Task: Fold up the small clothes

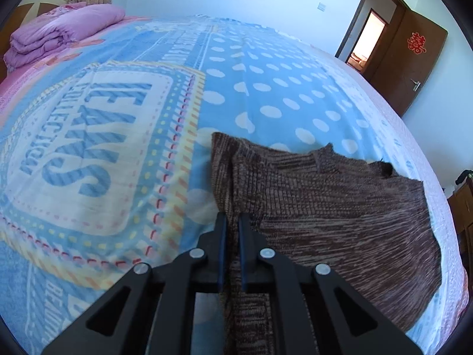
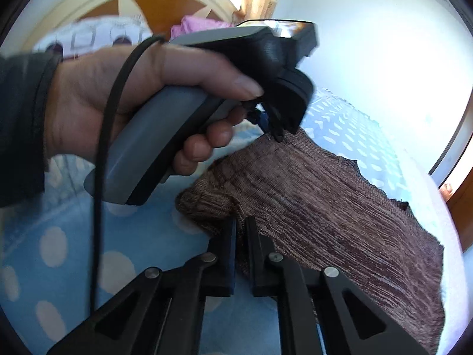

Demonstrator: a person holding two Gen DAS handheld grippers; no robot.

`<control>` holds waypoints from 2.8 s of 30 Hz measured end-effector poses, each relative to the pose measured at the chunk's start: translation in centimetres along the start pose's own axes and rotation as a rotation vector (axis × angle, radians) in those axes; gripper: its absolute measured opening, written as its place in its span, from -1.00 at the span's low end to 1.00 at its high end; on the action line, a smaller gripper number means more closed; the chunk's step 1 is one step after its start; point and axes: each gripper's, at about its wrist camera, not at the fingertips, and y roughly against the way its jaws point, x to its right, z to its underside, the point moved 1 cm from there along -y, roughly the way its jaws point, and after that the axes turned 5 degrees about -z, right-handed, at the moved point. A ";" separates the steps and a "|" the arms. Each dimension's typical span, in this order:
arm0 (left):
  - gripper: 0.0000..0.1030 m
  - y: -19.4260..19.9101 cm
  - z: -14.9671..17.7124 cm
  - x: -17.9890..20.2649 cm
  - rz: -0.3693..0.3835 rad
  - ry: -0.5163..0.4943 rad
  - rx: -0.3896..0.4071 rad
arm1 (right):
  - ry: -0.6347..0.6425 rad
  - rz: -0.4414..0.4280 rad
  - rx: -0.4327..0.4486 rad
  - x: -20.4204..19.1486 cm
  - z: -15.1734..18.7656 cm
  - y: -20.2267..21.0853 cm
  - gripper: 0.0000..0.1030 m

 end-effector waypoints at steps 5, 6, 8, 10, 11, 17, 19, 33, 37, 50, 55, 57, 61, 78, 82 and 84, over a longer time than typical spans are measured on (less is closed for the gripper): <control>-0.85 1.9 -0.6 0.2 0.017 0.013 0.009 | -0.077 -0.043 0.051 1.2 0.0 2.5 -0.92; -0.85 2.1 -0.7 0.3 0.019 0.017 0.007 | -0.097 -0.055 0.055 1.6 0.1 2.7 -0.92; -0.85 2.7 -0.9 0.6 0.023 0.024 0.008 | -0.134 -0.070 0.070 2.3 0.3 3.5 -0.92; -0.85 3.1 -1.1 1.0 0.034 0.034 0.013 | -0.168 -0.081 0.082 3.1 0.4 4.3 -0.92; -0.85 3.4 -1.3 1.2 0.046 0.043 0.018 | -0.184 -0.087 0.085 3.5 0.5 4.5 -0.92; -0.86 5.4 -2.0 3.2 0.100 0.062 0.053 | -0.296 -0.112 0.108 6.9 1.8 5.2 -0.93; -0.86 6.0 -2.2 4.3 0.120 0.055 0.059 | -0.336 -0.121 0.124 8.0 2.3 5.8 -0.93; -0.86 7.8 -3.7 10.1 0.159 0.003 0.079 | -0.517 -0.151 0.205 14.2 4.6 9.6 -0.93; -0.86 8.2 -4.1 12.0 0.171 -0.018 0.091 | -0.568 -0.153 0.231 15.6 5.5 11.1 -0.94; -0.86 7.3 -4.3 20.3 0.238 -0.124 0.089 | -0.716 -0.143 0.251 19.8 10.1 14.5 -0.94; -0.86 6.4 -3.9 22.7 0.257 -0.149 0.071 | -0.768 -0.142 0.231 21.4 11.8 14.9 -0.94; -0.86 6.0 -3.8 23.6 0.262 -0.157 0.061 | -0.787 -0.147 0.227 21.7 12.4 15.0 -0.94; -0.86 5.2 -3.4 25.5 0.273 -0.181 0.038 | -0.833 -0.156 0.220 22.6 13.7 15.2 -0.94; -0.86 0.0 -0.7 33.9 0.243 -0.311 -0.049 | -1.058 -0.101 0.161 26.2 20.7 15.2 -0.94; -0.82 -1.2 0.6 35.3 0.218 -0.347 -0.074 | -1.133 -0.096 0.139 26.9 22.4 14.7 -0.94; -0.82 -0.6 1.1 35.5 0.221 -0.364 -0.060 | -1.163 -0.108 0.129 27.0 23.1 14.4 -0.94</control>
